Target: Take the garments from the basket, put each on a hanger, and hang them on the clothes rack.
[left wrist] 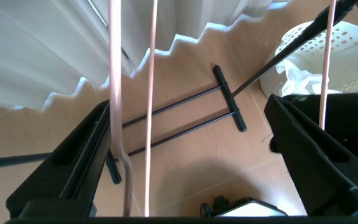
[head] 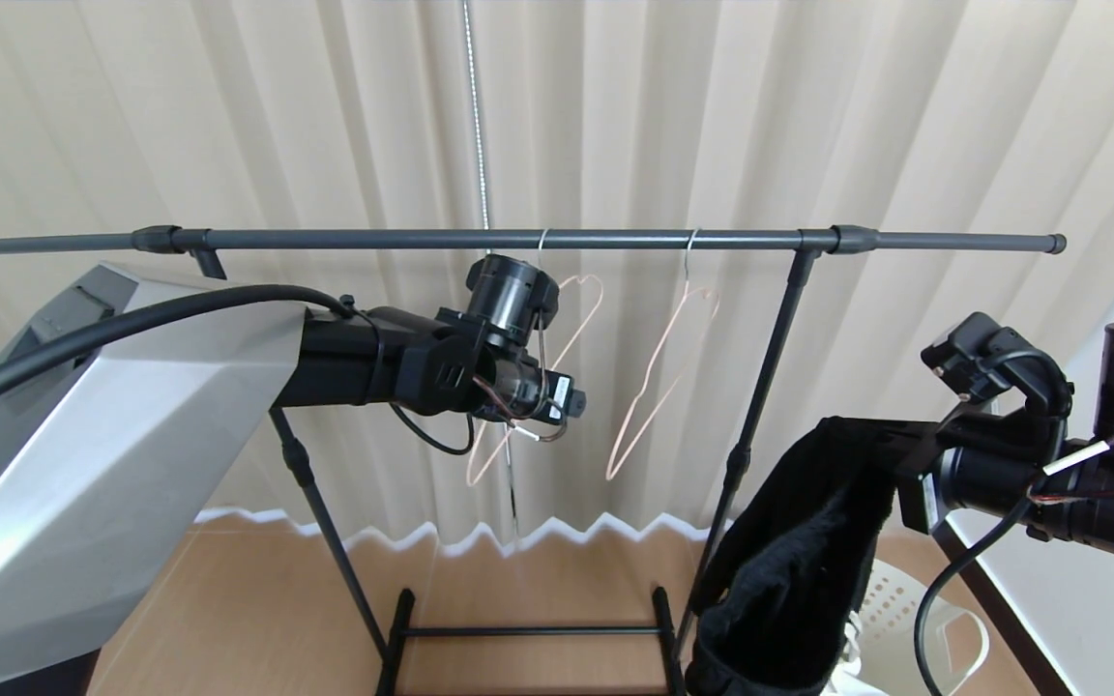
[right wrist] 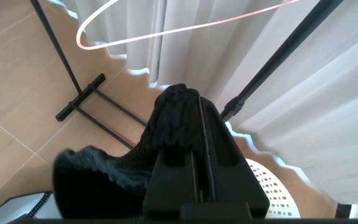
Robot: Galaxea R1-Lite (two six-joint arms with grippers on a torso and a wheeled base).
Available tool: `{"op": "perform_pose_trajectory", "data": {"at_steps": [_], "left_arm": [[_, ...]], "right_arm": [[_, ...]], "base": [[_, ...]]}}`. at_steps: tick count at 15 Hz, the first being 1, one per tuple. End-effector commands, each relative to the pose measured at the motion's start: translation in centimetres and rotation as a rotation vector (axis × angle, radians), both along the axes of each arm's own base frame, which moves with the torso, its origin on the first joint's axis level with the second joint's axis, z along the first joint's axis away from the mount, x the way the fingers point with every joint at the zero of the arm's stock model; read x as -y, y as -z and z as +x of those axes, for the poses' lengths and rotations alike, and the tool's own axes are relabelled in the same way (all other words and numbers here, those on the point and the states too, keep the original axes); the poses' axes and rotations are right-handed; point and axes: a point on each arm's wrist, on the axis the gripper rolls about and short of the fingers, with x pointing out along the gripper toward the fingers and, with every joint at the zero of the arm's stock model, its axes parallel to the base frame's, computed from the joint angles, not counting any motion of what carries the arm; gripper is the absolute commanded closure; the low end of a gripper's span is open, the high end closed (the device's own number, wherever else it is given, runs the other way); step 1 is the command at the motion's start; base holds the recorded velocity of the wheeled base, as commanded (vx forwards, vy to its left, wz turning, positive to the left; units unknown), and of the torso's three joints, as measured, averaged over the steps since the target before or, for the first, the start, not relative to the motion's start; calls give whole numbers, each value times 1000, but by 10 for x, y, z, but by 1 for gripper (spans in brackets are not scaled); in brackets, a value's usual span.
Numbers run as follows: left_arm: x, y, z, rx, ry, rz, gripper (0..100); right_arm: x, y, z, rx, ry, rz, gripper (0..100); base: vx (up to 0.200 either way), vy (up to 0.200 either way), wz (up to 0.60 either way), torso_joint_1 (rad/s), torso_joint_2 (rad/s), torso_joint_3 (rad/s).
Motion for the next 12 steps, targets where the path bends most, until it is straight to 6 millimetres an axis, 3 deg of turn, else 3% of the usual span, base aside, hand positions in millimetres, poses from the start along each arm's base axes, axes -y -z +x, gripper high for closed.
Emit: {"op": "perform_pose_trajectory", "data": {"at_steps": [1,9,10,12], "left_arm": [[0,-1,1,5,-1,-4,0],[-2,11,7,-14,-18,8,0],[-2,10,8,-12,-21,8,100],[-2,10,8,-10,-20,5,100]], "right_arm": [[0,0,0,3,-3,-5,100],[0,1,0,7,-8,-15,100],[0,1,0,7,-8,-15,100],[0,1,0,7,-8,-15,100]], "base": [[0,0,0,0,0,0],[0,0,0,0,0,0],[0,0,0,0,0,0],[0,0,0,0,0,0]]}}
